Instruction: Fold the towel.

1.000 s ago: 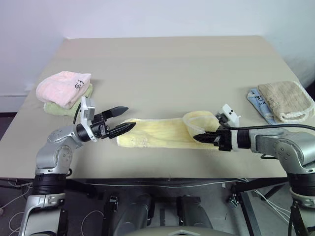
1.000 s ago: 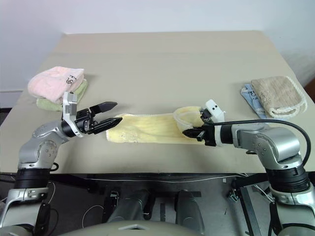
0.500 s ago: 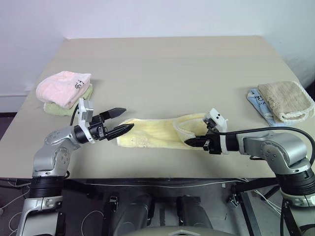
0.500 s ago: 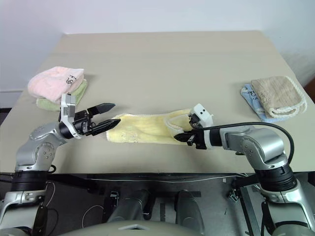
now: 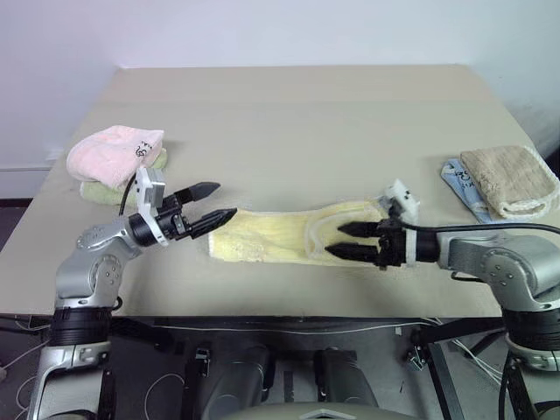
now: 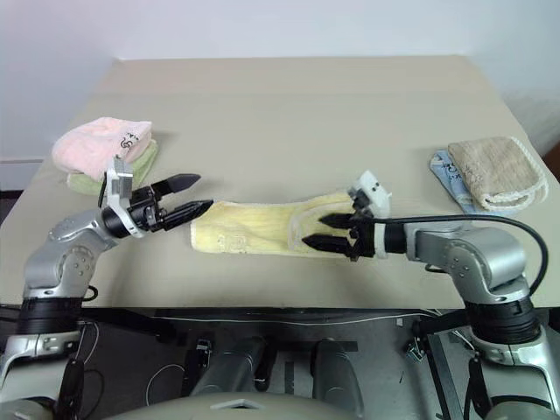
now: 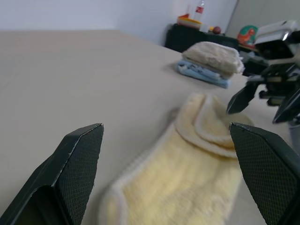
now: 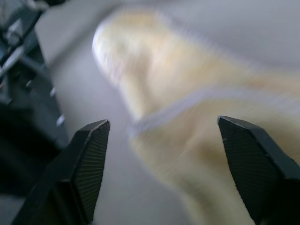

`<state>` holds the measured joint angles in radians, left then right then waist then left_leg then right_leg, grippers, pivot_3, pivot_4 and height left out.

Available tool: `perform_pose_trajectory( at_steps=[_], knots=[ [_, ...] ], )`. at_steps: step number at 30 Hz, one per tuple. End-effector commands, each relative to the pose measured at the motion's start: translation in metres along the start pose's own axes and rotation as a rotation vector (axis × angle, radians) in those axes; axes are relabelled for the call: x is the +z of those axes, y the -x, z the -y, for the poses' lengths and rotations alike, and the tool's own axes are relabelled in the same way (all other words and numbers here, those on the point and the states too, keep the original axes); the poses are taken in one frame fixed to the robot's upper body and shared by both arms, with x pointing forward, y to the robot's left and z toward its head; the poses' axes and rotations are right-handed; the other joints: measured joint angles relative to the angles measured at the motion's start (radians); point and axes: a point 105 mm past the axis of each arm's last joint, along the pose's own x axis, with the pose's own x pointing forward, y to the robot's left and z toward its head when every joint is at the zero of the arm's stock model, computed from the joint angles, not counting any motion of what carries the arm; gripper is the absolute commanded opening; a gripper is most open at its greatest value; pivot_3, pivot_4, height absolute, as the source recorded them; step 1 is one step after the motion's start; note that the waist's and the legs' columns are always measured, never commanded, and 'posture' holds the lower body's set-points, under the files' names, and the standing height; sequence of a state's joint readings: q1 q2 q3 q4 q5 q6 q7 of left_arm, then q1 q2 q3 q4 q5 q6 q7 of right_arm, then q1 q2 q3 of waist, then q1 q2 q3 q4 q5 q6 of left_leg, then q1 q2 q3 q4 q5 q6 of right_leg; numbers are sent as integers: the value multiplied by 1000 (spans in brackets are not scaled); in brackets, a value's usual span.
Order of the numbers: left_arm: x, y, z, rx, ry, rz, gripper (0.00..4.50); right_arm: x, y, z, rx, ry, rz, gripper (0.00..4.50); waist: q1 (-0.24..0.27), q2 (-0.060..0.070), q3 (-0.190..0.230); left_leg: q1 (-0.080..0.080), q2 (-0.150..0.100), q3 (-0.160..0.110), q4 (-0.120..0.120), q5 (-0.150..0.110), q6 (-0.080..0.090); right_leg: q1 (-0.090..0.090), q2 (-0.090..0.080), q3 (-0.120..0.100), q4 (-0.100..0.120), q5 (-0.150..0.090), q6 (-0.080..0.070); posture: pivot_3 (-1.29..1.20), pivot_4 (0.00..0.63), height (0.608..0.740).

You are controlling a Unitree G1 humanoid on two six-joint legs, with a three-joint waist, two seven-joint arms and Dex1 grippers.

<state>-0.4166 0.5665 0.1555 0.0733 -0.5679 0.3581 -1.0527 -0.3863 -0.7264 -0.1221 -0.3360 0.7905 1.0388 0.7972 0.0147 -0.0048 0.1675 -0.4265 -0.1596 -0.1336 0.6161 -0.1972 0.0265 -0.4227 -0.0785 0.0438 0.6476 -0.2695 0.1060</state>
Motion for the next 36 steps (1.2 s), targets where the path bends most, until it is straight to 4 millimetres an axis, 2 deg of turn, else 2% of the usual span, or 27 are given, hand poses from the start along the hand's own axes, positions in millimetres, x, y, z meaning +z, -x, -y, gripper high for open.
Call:
perform_pose_trajectory(
  at_steps=[1, 4, 7, 13, 16, 18, 20, 23, 26, 29, 33, 36],
  knots=[
    [15, -19, 0, -7, -121, 17, 4500, 17, 13, 6, -43, 77, 93, 3704, -1, 0, 0, 0, 0, 0, 0, 0, 0, 0, 0, 0, 0, 0, 0, 0, 150, 740],
    [32, -43, 20, -125, -153, 84, 4500, 22, 16, 14, -73, 116, 179, 3068, -1, 0, 0, 0, 0, 0, 0, 0, 0, 0, 0, 0, 0, 0, 1, 0, 150, 740],
    [46, -60, 33, -217, -125, 180, 3880, 26, 15, 20, -93, 110, 266, 2085, -4, 0, 0, 0, 0, 0, 0, 1, 2, 0, 0, 0, 0, 0, 1, 0, 150, 740],
    [27, -96, 58, -359, -128, 140, 1797, 7, 9, 40, -179, 112, 251, 0, -2, 0, 0, 1, 0, 0, 0, 2, 1, 0, 1, 0, 1, 1, 1, 0, 150, 740],
    [9, -108, 69, -423, -166, 83, 768, -7, 4, 43, -199, 171, 216, 0, -3, 0, 0, 1, 0, 0, 1, 2, 1, 0, 1, 0, 2, 1, 1, 0, 150, 740],
    [1, -112, 75, -460, -176, 69, 79, -8, 1, 44, -200, 172, 228, 0, -4, 0, 0, 1, 0, 0, 1, 3, 0, 0, 1, 0, 2, 1, 1, 0, 150, 740],
    [-3, -122, 79, -455, -156, 75, 32, -9, -2, 45, -209, 166, 239, 0, -5, 0, 0, 1, 0, 0, 1, 3, 0, -1, 1, 1, 2, 1, 1, 0, 150, 740],
    [-18, -132, 89, -499, -216, 18, 32, -11, -6, 44, -202, 159, 242, 0, -3, 0, 0, 1, 0, 0, 1, 3, 0, 0, 1, 0, 3, 1, 1, 0, 150, 740],
    [-20, -140, 95, -513, -214, 24, 32, -10, -8, 50, -243, 154, 258, 0, -4, 0, 0, 1, 0, 0, 1, 3, 0, 0, 1, 1, 3, 1, 1, 0, 150, 740],
    [-25, -146, 103, -553, -198, 13, 32, -19, -11, 60, -302, 154, 229, 0, -3, 0, 0, 1, 0, 0, 1, 3, 0, 0, 1, 1, 3, 1, 1, 0, 150, 740],
    [-42, -147, 108, -593, -238, -51, 32, -30, -14, 67, -338, 140, 199, 0, -3, 0, 0, 1, 0, 0, 1, 3, 0, -1, 1, 0, 3, 1, 1, 0, 150, 740],
    [-56, -144, 111, -616, -234, -103, 32, -46, -20, 68, -349, 135, 146, 0, -5, 0, 0, 1, 0, 0, 1, 3, -1, -1, 1, 1, 3, 1, 1, 0, 150, 740]
  ],
)
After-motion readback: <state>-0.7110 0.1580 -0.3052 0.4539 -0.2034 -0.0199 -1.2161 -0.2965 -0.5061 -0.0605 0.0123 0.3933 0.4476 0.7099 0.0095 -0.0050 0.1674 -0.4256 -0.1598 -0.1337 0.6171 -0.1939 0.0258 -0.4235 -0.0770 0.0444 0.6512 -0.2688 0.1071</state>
